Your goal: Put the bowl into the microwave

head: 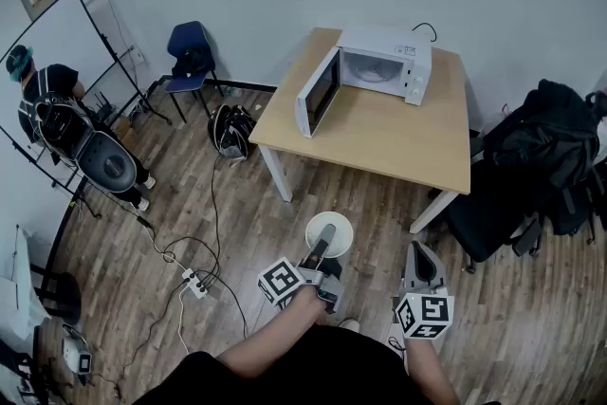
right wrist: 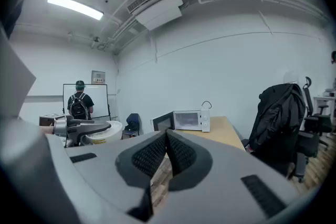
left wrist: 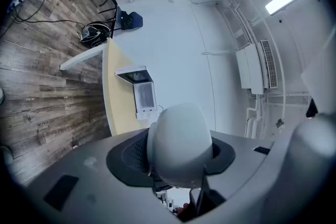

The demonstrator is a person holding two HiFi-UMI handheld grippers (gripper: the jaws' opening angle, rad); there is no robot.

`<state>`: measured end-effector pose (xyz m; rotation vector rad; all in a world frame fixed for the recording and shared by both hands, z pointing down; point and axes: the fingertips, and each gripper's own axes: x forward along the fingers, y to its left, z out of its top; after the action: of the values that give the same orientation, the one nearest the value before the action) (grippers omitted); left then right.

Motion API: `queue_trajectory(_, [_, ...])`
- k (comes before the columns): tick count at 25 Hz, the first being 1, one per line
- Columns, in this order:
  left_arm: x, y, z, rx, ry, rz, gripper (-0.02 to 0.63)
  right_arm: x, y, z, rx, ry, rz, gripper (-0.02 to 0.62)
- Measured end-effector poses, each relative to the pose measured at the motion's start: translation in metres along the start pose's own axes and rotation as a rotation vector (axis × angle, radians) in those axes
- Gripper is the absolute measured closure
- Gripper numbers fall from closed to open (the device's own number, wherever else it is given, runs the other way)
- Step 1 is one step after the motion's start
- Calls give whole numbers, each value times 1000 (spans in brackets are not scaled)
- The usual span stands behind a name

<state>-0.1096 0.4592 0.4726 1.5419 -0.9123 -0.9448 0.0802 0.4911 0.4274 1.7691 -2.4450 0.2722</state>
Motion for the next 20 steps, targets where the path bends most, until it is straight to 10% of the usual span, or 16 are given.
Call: queue_trajectory(20, [16, 18, -28, -37, 20, 45, 398, -6, -39, -24, 48, 1, -12, 535])
